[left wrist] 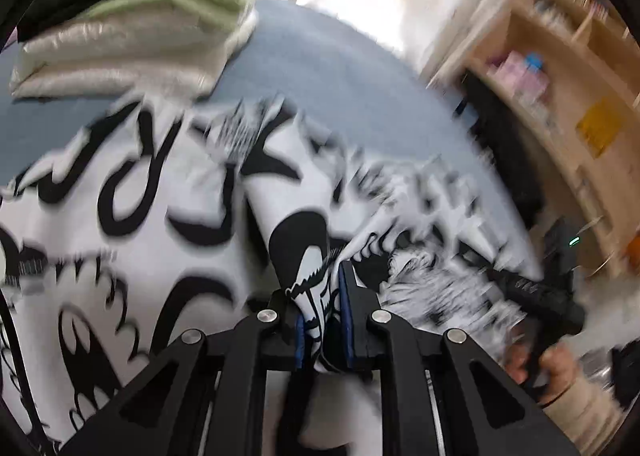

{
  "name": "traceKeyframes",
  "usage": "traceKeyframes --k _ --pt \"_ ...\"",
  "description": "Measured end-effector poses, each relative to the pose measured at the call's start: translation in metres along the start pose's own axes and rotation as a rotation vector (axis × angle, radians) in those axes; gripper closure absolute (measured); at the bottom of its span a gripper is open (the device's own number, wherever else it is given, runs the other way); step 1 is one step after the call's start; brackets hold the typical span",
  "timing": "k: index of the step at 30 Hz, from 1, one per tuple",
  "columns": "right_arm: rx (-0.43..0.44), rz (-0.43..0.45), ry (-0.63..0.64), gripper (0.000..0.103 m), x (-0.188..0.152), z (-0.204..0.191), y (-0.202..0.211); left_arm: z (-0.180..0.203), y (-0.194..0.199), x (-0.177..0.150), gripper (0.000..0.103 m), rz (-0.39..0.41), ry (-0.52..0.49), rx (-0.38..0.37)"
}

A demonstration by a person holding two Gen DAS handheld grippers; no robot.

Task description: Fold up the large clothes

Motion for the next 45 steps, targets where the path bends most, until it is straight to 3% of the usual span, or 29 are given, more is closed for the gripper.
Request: traceKeyframes --k 1,4,5,6,10,12,15,19,23,26,27,29,36,37,42,45 --pt "-0.015 0.031 0.033 0.080 -0.005 -0.002 0.005 -0.001 -0.004 -0.007 0.090 -0.020 -0.019 0.025" --pt "-0.121 0.044 0.113 0.064 -0.007 -0.013 0.020 0.000 0.004 -0.010 0.084 -0.003 -0.040 0.059" --pt "-0.141 0.040 0.119 0.055 -0.006 -0.014 0.023 -0.003 0.010 -0.011 0.078 -0.002 -0.042 0.071" --pt "-0.162 0.042 0.120 0.053 -0.004 -0.015 0.030 -0.004 0.017 -0.011 0.073 0.004 -0.045 0.089" --pt "-0.184 0.158 0.113 0.053 0.006 -0.020 0.065 -0.006 0.046 -0.006 0.056 0.069 -0.061 0.196" --pt "-0.203 0.240 0.150 0.053 0.009 -0.032 0.083 -0.004 0.060 0.000 0.055 0.146 -0.067 0.261" --pt "-0.200 0.278 0.222 0.053 0.014 -0.060 0.080 0.009 0.066 0.013 0.055 0.204 -0.078 0.249" --pt "-0.125 0.260 0.274 0.054 0.021 -0.103 0.039 0.026 0.036 0.028 0.056 0.179 -0.028 0.208" --pt "-0.099 0.223 0.235 0.060 0.031 -0.116 -0.005 0.030 -0.006 0.036 0.064 0.134 0.059 0.180" --pt "-0.144 0.118 0.201 0.062 0.030 -0.098 -0.041 0.025 -0.033 0.028 0.065 0.073 0.082 0.203" --pt "-0.171 0.085 0.196 0.068 0.028 -0.086 -0.050 0.022 -0.040 0.024 0.068 0.054 0.054 0.238" --pt "-0.194 0.090 0.206 0.103 0.026 -0.069 -0.046 0.013 -0.047 0.016 0.071 0.032 0.015 0.278" --pt "-0.228 0.120 0.190 0.103 0.019 -0.035 -0.004 -0.005 -0.028 0.019 0.073 0.024 0.045 0.281" --pt "-0.204 0.130 0.168 0.098 0.019 -0.039 0.007 -0.001 -0.023 0.019 0.073 0.031 0.045 0.282" --pt "-0.043 0.151 0.133 0.097 0.010 -0.075 0.034 0.032 0.005 0.008 0.073 0.074 0.013 0.223" --pt "-0.012 0.098 0.168 0.096 -0.010 -0.093 0.029 0.043 0.011 -0.009 0.073 0.060 -0.016 0.234"
Point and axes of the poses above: each gripper's, at about its wrist camera, not at the fingertips, and y roughly against the way its jaws point, z to its right, x to its top, the point moved 4 cm from there along -y, roughly the way its jaws point, and after that the axes turned 6 degrees about z, right-handed, at the moved point
